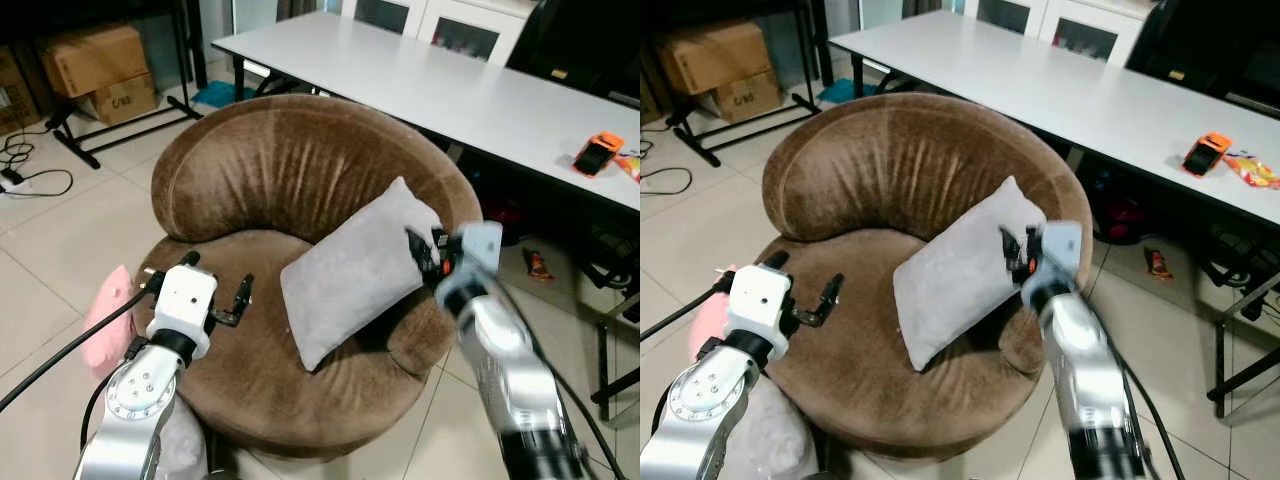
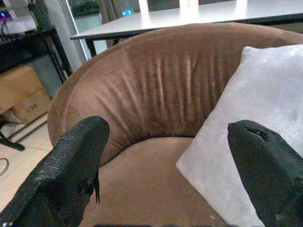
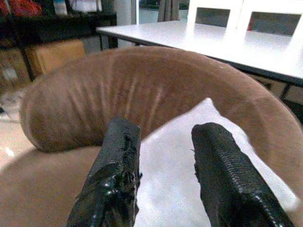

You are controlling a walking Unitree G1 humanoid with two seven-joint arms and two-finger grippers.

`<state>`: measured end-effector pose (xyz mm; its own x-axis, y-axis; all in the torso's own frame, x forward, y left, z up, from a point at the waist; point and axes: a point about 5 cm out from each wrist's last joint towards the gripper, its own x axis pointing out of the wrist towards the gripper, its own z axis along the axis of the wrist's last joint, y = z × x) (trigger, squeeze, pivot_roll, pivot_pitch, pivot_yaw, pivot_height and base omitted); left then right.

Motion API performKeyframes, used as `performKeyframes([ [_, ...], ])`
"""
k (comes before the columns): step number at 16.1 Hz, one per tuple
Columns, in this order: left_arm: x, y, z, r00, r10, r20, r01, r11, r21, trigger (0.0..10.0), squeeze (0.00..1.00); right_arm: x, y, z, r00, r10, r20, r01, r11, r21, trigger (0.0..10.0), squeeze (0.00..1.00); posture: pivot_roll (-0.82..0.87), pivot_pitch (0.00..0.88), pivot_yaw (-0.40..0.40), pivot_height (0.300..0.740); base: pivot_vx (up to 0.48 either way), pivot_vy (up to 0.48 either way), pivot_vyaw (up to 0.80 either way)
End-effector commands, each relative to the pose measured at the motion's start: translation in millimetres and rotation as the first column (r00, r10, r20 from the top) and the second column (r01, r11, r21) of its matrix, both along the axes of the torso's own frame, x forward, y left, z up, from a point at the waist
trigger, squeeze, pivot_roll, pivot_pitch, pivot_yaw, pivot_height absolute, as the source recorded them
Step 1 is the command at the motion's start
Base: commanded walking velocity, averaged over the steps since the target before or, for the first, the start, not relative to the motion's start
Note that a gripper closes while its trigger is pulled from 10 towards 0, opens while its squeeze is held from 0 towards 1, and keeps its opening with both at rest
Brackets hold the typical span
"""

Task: Move the pillow to the sofa from floor

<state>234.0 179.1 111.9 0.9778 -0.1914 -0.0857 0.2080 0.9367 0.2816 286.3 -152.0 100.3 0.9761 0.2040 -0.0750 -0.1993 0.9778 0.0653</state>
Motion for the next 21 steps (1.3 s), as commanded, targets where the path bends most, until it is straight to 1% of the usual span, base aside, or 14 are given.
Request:
performKeyframes([
  [1, -2.8, -3.1, 0, 1.000, 0.001, 0.012, -0.001, 1.000, 0.010, 10.0, 0.00, -8.3, -0.4, -3, 1.000, -0.002, -0.026, 0.001, 0.999, -0.045, 10.0, 0.00, 0.01, 0.000, -0.110, 0.740, 0.000, 0.000, 0.00],
  [2, -3.4, -3.1, -1, 1.000, 0.005, 0.008, -0.005, 1.000, 0.016, 10.0, 0.00, -15.4, 3.3, -5, 0.998, 0.008, -0.056, -0.011, 0.998, -0.058, 10.0, 0.00, 0.02, 0.000, -0.111, 0.740, 0.000, 0.000, 0.00],
  [4, -3.5, -1.9, -1, 1.000, 0.008, 0.004, -0.008, 1.000, 0.028, 10.0, 0.00, -18.3, 8.0, -4, 0.998, 0.016, -0.067, -0.020, 0.998, -0.054, 10.0, 0.00, 0.02, 0.000, -0.113, 0.740, -0.120, 0.000, 0.00],
  [5, -4.2, -1.4, -2, 1.000, 0.008, -0.001, -0.008, 0.999, 0.032, 10.0, 0.00, -18.6, 9.3, -5, 0.997, 0.021, -0.077, -0.024, 0.999, -0.044, 10.0, 0.00, 0.02, 0.000, -0.115, 0.740, -0.244, 0.000, 0.00],
  [9, -5.1, -2.1, -4, 1.000, 0.016, 0.001, -0.016, 0.999, 0.030, 10.0, 0.00, -20.1, 8.8, -5, 0.996, 0.017, -0.093, -0.022, 0.998, -0.057, 10.0, 0.00, 0.02, 0.000, -0.126, 0.740, -0.266, 0.000, 0.00],
  [17, -5.1, -3.3, -5, 1.000, 0.027, 0.002, -0.027, 0.999, 0.025, 10.0, 0.00, -18.1, 8.1, -3, 0.994, 0.021, -0.105, -0.027, 0.998, -0.062, 10.0, 0.00, 0.03, 0.000, -0.139, 0.740, -0.285, 0.000, 0.00],
  [21, -4.3, -2.8, -7, 0.999, 0.040, -0.010, -0.040, 0.999, 0.019, 10.0, 0.00, -17.1, 7.5, -3, 0.994, 0.017, -0.112, -0.024, 0.998, -0.062, 10.0, 0.00, 0.02, 0.000, -0.139, 0.740, 0.000, 0.000, 0.00],
])
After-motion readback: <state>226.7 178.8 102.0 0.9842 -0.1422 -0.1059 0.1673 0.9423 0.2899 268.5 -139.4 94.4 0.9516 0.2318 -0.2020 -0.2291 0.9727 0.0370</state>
